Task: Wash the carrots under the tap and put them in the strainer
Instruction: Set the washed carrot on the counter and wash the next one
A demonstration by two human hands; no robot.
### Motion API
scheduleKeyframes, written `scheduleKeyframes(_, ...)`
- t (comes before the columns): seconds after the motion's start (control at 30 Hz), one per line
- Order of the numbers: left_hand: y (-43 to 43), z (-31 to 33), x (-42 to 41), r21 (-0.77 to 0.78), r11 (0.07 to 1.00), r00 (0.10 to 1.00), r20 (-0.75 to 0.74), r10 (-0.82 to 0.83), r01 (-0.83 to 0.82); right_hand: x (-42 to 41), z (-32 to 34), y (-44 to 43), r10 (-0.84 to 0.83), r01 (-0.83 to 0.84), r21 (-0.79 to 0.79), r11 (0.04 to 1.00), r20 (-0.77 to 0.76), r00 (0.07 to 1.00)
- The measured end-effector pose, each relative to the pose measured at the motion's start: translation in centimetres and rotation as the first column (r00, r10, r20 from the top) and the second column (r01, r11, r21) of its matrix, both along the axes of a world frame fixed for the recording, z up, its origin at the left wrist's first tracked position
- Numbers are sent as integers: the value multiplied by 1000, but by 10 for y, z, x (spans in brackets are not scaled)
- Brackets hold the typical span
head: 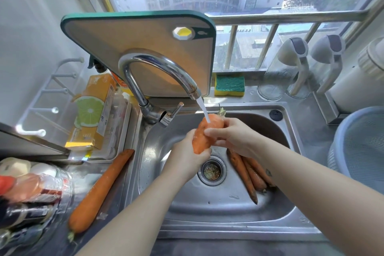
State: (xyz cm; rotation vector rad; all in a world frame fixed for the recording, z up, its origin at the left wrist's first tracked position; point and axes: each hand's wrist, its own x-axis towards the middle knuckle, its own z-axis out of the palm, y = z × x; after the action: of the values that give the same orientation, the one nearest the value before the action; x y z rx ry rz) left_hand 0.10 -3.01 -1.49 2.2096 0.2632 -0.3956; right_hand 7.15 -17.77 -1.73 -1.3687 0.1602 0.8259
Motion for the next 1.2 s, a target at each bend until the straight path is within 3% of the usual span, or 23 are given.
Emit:
scheduleKeyframes(0.17,5,0,-1,-30,1000,1000,-9,-9,8,1,2,-3,5,0,75,997,-67,998)
scheduleKeyframes(0.3,5,2,-2,8,1000,1000,19,-22,22,-5,2,3,-45,45,18,999,4,999)
scheduleKeyframes(0.43,3,1,-3,-22,999,1000,-7,-25,25,-3,4,-7,-12,17,67,998,-73,997)
scheduleKeyframes(0.6,-8,3,-2,31,1000,1000,6,-3,3,0,5,-8,22,-23,-62,998,-15,1000)
scheduleKeyframes(0.7,-10,7,-1,-9,1000,999,22,24,-24,8,13,-17,81,-81,2,997,-81,993)
scheduleKeyframes(0.8,-9,10,2,-15,999,999,42,29,-29,15,15,-24,126,-118,-123,985,57,990)
scheduleKeyframes(0.93,-5,8,0,68,997,999,37,-24,22,18,24,-24,322,-235,-325,916,247,914)
scheduleKeyframes(1.2,4,13,3,82,995,998,23,-61,59,14,32,-17,321,-224,-329,917,277,906)
